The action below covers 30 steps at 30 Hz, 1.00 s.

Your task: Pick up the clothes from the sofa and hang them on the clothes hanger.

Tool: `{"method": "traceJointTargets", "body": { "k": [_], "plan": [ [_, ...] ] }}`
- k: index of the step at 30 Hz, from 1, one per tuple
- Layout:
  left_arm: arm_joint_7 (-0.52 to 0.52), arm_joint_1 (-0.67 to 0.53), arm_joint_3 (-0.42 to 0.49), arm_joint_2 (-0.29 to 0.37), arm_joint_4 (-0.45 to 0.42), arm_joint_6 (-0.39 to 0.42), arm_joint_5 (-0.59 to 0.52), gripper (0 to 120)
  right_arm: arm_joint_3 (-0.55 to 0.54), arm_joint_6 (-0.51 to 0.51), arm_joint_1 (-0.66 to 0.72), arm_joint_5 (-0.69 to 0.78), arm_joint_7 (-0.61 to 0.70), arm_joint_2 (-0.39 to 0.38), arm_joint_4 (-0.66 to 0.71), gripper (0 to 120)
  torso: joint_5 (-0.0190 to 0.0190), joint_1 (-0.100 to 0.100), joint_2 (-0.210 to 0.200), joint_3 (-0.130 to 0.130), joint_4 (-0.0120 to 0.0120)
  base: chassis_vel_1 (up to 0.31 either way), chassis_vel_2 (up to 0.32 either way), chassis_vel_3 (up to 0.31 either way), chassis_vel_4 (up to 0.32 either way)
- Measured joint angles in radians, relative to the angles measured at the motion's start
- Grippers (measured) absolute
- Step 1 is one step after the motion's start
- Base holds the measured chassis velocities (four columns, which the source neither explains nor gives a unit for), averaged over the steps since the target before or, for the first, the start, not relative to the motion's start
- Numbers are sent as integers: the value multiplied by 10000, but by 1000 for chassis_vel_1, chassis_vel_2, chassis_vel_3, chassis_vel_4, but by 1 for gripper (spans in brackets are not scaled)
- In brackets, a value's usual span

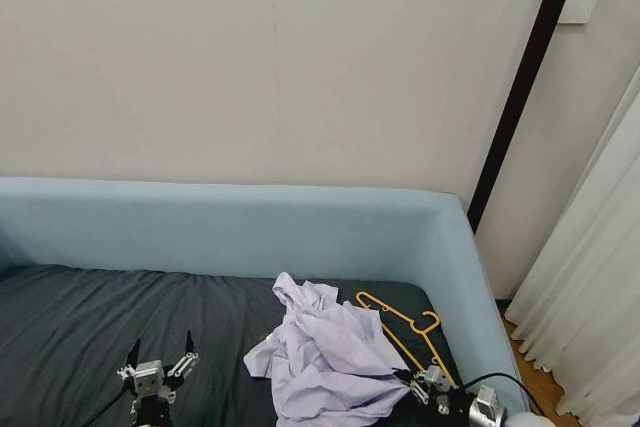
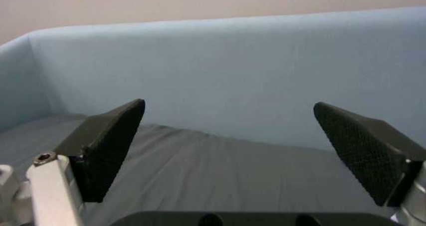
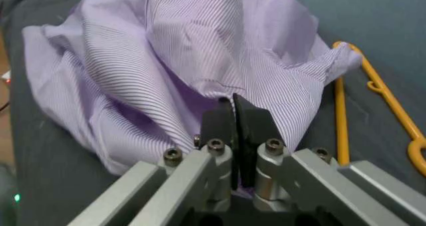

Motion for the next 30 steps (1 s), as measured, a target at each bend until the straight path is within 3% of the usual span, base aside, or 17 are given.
{"method": "traceJointTargets", "body": {
  "k": [4, 8, 11, 14, 15, 19, 20, 24, 26, 30],
  "plan": [
    [5, 64, 5, 6, -97, 0, -12, 100, 255, 159, -4, -568, -923, -87, 70, 20, 1, -1, 0, 0, 2, 0, 0, 0, 0],
    [33, 236, -58, 74, -333, -43, -59, 100, 1154, 180, 294, -1702, -3687, -412, -35, 39, 0, -1, -1, 1, 0, 0, 0, 0, 0],
    [39, 282, -83, 82, -394, -54, -73, 100, 1329, 195, 358, -1373, -4335, -507, 0, 47, 0, -1, -1, 1, 0, 0, 0, 0, 0],
    [50, 374, -112, 75, -457, -103, -81, 100, 1255, 238, 435, 822, -4904, -667, 625, 62, -2, 0, -1, 1, -1, 0, 0, 0, 0],
    [50, 374, -112, 75, -457, -103, -81, 100, 1255, 238, 435, 822, -4904, -667, 625, 62, -2, 0, -1, 1, -1, 0, 0, 0, 0],
    [116, 401, -4, -43, -461, -190, -13, 100, 476, 513, 860, 1969, -2499, -307, 1467, 78, -2, -1, -1, 1, 6, 0, 0, 0, 0],
    [116, 401, -4, -43, -461, -190, -13, 100, 476, 513, 860, 1969, -2499, -307, 1467, 78, -2, -1, -1, 1, 6, 0, 0, 0, 0],
    [149, 448, 63, -129, -564, -183, 1, 100, -412, 65, 1533, 907, -300, 320, 1498, 95, -2, -1, -1, 1, 1, 0, 0, 0, 0],
    [149, 458, 73, -145, -607, -147, -56, 100, -735, 8, 1727, 743, 103, 441, 1432, 98, -2, 0, -1, 1, 1, 0, 0, 0, 0],
    [151, 442, 88, -209, -630, -72, -105, 100, -2012, -411, 2469, 27, 2236, 962, 1225, 100, -5, 0, -1, 1, 2, 0, 0, 0, 0]
  ]
}}
